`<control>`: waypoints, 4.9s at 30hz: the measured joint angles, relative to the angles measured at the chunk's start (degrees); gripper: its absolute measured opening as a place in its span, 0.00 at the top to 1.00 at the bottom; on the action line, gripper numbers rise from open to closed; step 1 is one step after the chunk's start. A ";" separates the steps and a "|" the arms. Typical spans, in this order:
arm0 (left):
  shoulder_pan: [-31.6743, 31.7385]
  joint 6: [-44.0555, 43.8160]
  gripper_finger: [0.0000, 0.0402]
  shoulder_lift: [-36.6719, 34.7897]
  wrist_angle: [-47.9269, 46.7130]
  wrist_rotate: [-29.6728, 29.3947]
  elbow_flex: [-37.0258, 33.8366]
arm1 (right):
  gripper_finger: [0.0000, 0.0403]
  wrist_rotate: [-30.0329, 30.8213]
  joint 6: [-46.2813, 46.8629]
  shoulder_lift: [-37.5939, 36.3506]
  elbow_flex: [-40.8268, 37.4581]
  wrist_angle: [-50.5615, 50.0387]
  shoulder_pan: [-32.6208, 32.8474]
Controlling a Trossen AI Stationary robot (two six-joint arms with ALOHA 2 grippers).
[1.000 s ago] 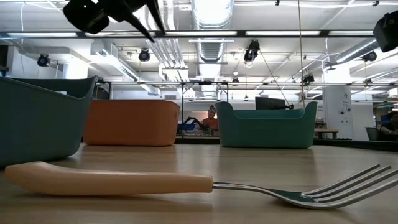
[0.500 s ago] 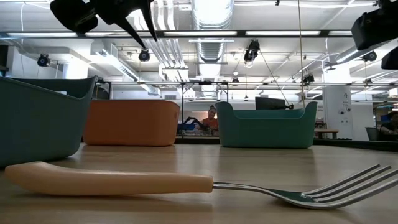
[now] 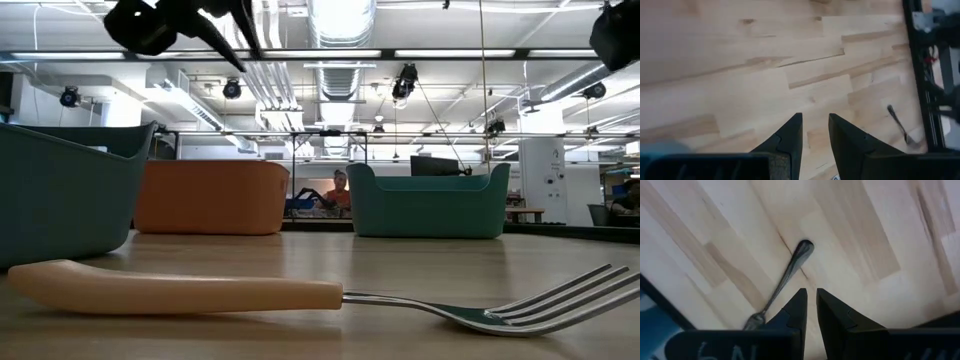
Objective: Sort silverware by color (type)
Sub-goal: Put the black fork into the orange bin
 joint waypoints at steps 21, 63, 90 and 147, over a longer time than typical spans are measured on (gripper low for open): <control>-1.77 29.66 0.81 0.00 16.27 -1.48 0.00 | 0.74 -5.87 16.67 -5.43 -2.04 2.43 0.01; -2.86 35.52 0.81 0.00 16.31 -3.02 0.00 | 0.55 -10.53 12.49 12.67 -10.03 21.57 4.39; -2.93 45.80 0.81 0.00 26.92 -2.68 0.00 | 0.98 -0.10 12.92 6.77 -10.23 22.05 4.30; -1.03 76.98 0.45 0.00 95.02 7.92 -20.81 | 0.98 39.73 -50.08 2.31 8.19 69.44 -9.21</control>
